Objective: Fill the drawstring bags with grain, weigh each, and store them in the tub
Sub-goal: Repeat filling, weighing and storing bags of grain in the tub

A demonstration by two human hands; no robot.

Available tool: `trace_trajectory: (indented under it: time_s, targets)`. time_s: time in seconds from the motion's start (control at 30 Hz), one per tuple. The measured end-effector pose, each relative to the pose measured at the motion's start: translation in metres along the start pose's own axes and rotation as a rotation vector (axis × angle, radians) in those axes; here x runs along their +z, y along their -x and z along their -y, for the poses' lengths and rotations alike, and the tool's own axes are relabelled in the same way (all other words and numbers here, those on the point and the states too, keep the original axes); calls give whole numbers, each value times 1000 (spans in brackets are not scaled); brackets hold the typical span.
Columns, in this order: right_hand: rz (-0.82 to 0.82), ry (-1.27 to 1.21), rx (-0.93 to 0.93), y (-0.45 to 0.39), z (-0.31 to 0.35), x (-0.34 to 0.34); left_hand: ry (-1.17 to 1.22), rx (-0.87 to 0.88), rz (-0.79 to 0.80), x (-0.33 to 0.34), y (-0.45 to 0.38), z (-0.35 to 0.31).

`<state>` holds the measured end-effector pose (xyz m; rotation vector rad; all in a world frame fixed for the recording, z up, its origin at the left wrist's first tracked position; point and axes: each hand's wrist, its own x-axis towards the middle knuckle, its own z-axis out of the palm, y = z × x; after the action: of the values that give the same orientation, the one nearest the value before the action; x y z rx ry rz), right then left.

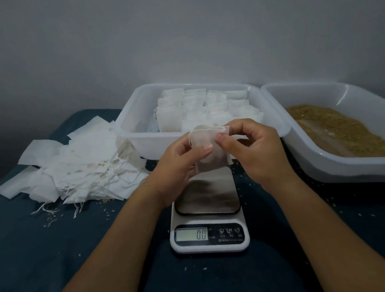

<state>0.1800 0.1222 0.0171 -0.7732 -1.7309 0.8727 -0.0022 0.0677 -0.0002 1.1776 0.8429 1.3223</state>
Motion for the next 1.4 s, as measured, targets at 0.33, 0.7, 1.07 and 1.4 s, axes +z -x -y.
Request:
trace_trajectory:
  time_s: [0.33, 0.7, 1.07, 1.4]
  targets:
    - [94, -6, 67, -1, -12, -8, -388, 145, -307, -4, -7, 14]
    - [195, 27, 123, -1, -21, -15, -636, 176, -235, -14, -9, 13]
    - [100, 40, 101, -3, -21, -23, -666, 194, -226, -26, -10, 12]
    - [134, -44, 174, 0, -23, -19, -566, 184, -221, -26, -8, 6]
